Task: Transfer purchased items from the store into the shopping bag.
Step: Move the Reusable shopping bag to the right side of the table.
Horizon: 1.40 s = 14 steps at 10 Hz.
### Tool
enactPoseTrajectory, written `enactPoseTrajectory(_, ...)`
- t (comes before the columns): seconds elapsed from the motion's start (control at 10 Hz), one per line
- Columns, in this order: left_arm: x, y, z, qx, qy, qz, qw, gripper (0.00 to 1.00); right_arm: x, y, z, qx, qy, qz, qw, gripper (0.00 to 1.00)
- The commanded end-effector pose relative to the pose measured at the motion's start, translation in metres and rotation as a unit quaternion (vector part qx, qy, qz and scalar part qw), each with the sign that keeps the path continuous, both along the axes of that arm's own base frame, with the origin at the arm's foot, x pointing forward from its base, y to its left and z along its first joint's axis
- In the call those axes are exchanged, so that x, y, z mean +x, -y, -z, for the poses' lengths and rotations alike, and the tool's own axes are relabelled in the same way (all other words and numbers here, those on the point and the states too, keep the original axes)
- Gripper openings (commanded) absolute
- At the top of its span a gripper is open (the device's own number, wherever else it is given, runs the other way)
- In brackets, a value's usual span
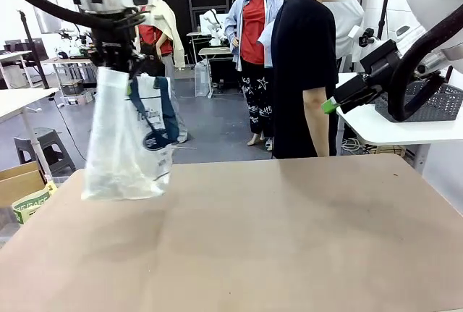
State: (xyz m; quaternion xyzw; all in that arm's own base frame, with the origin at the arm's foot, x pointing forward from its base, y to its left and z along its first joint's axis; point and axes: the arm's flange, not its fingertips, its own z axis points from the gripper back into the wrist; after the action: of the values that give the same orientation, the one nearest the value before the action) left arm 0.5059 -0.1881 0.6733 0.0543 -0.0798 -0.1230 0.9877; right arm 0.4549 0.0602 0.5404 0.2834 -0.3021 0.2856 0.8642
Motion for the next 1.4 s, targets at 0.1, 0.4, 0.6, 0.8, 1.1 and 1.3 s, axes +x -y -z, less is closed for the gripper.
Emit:
enactPoseTrajectory(0.1, -0.014, -0.045, -0.003, 0.01, 0.05, -0.009, 0.999, 0.0, 0.001, -0.001, -0.001, -0.002, 0.0, -0.002, 1.0, 1.0)
enactPoseTrajectory(0.4, -0.016, -0.072, 0.002, 0.005, 0.05, -0.026, 0.998, 0.0, 0.001, -0.001, -0.001, -0.002, 0.0, -0.002, 1.0, 1.0)
enactPoseTrajectory(0.6, -0.006, -0.066, 0.001, 0.003, 0.034, -0.039, 0.999, 0.0, 0.001, -0.001, -0.001, -0.002, 0.0, -0.002, 1.0, 1.0)
enactPoseTrajectory(0.8, -0.006, -0.066, 0.001, 0.003, 0.034, -0.039, 0.999, 0.0, 0.001, -0.001, -0.001, -0.002, 0.0, -0.002, 1.0, 1.0)
enactPoseTrajectory(1.1, -0.005, -0.064, 0.012, 0.006, 0.024, -0.035, 0.999, 0.0, 0.001, -0.001, -0.001, -0.002, 0.0, -0.002, 1.0, 1.0)
enactPoseTrajectory(1.3, -0.004, -0.081, 0.015, 0.006, 0.044, -0.049, 0.998, 0.0, 0.001, -0.001, -0.001, -0.002, 0.0, -0.002, 1.0, 1.0)
